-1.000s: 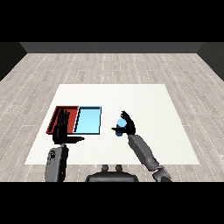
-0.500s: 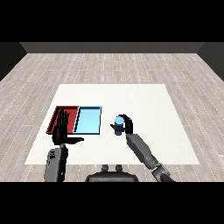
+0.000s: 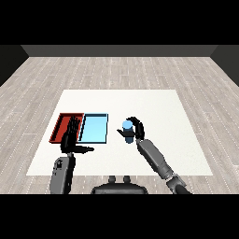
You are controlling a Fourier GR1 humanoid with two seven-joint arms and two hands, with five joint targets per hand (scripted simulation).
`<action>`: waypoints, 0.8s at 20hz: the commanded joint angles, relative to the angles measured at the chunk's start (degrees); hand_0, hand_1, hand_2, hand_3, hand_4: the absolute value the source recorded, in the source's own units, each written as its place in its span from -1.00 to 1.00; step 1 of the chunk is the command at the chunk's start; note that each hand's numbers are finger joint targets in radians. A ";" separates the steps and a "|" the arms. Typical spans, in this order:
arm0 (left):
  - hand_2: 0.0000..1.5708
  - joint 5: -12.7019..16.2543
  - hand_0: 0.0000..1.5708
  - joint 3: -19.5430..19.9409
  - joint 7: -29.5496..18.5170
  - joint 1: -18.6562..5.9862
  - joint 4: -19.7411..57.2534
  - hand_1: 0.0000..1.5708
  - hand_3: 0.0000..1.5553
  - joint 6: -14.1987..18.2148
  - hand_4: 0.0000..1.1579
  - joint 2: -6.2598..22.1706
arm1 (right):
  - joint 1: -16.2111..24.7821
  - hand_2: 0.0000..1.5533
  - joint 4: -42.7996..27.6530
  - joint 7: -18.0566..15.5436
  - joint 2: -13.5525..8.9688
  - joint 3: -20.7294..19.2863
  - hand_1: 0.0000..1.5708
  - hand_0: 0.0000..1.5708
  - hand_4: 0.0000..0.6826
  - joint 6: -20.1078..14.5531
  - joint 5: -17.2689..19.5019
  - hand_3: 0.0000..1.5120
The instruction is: Pick the blue can and put it in the blue box
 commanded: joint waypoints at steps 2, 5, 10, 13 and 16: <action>-1.00 -2.90 -1.00 -4.73 -1.23 1.81 2.38 -1.00 -1.00 0.41 -1.00 -3.10 | -1.05 0.86 -5.87 3.41 -3.67 0.57 0.82 0.82 0.83 -0.38 4.68 0.84; -1.00 -5.35 -1.00 -5.78 3.15 -5.08 7.07 -1.00 -1.00 1.99 -1.00 -3.04 | 0.94 0.87 -11.06 3.95 -4.03 2.32 0.83 0.83 0.80 -1.30 7.33 0.85; -1.00 -5.02 -1.00 -13.05 2.52 -4.86 8.97 -1.00 -1.00 8.43 -1.00 -3.73 | 2.45 0.85 -18.01 9.09 -6.50 -0.06 0.83 0.83 0.82 0.38 10.56 0.86; -1.00 -3.82 -1.00 -11.92 3.30 -4.73 8.48 -1.00 -1.00 5.31 -1.00 -3.75 | 7.49 0.85 -23.06 10.04 -7.79 -1.38 0.83 0.83 0.82 2.13 12.80 0.86; -1.00 -3.20 -1.00 -9.21 2.77 -7.42 11.66 -1.00 -1.00 3.40 -1.00 -3.41 | 2.01 0.86 -16.17 10.10 -5.37 -5.96 0.81 0.81 0.80 6.31 14.31 0.86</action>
